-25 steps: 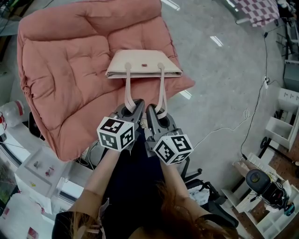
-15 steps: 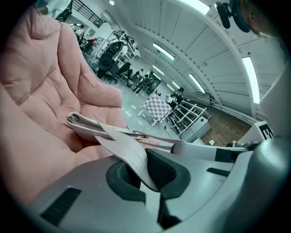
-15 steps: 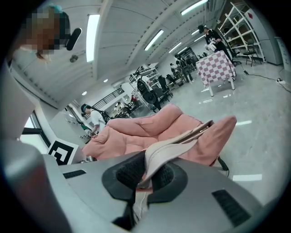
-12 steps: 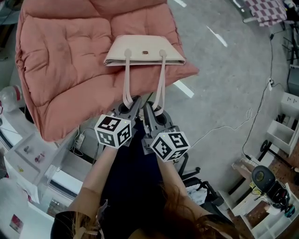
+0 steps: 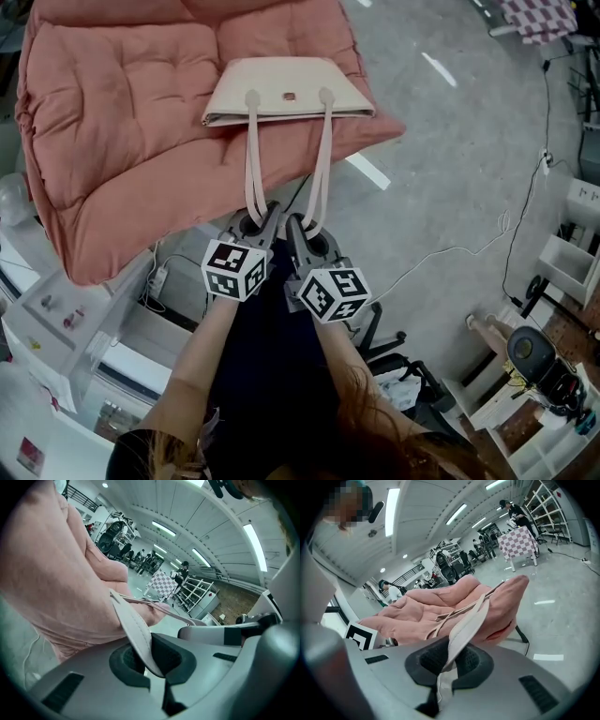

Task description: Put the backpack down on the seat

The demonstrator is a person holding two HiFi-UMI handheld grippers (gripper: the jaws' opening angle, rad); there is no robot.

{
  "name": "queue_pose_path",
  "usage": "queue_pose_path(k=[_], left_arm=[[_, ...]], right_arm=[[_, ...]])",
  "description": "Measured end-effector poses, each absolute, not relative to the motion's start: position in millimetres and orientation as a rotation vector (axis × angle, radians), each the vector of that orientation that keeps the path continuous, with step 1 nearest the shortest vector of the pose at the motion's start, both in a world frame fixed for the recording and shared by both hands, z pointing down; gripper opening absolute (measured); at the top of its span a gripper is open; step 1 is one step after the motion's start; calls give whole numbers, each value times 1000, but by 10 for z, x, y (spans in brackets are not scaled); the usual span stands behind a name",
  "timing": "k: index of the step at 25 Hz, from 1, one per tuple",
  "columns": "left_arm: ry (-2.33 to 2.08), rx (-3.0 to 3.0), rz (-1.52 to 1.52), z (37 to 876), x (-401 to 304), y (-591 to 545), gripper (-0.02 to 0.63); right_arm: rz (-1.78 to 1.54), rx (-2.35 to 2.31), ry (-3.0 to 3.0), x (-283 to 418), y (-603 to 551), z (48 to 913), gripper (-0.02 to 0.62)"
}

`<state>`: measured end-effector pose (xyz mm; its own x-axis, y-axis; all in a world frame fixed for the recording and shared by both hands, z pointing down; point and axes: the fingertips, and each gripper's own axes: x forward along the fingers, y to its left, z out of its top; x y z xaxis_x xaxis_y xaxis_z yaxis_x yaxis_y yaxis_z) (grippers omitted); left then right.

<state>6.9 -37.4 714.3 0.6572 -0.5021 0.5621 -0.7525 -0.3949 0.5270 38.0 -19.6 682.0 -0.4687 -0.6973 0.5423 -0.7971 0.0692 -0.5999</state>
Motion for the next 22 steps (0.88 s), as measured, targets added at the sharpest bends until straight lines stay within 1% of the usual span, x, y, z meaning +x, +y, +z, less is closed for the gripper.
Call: queue_pose_path(k=[5, 10, 15, 16, 18, 19, 20, 21, 22], left_arm=[[-1014, 2184, 457, 7436, -4, -399, 18], [-1053, 2321, 495, 7550, -108, -530, 19], [-1050, 2309, 475, 7505, -48, -658, 20], [-1054, 2293, 469, 7498, -50, -661, 20], [-1064, 2261, 456, 7480, -72, -648, 20], [-1065, 2244, 450, 7473, -85, -627, 25], [-1060, 2225, 447, 7469, -96, -596, 62], [-1052, 2208, 450, 7469, -108, -554, 192], [-1045, 2196, 462, 7469, -125, -506, 247]], right_arm=[[1316, 1515, -2189, 315, -145, 7212, 41], [1278, 1455, -2204, 189, -197, 7498, 43], [1394, 1489, -2202, 295, -317, 7559, 45], [1418, 1503, -2203, 321, -329, 7540, 62], [1455, 1529, -2200, 381, -340, 7502, 194], [1472, 1545, -2192, 423, -334, 7488, 213], [1485, 1561, -2182, 472, -322, 7475, 229], [1495, 1578, -2174, 520, -303, 7462, 239], [1501, 1592, -2166, 561, -280, 7449, 244]])
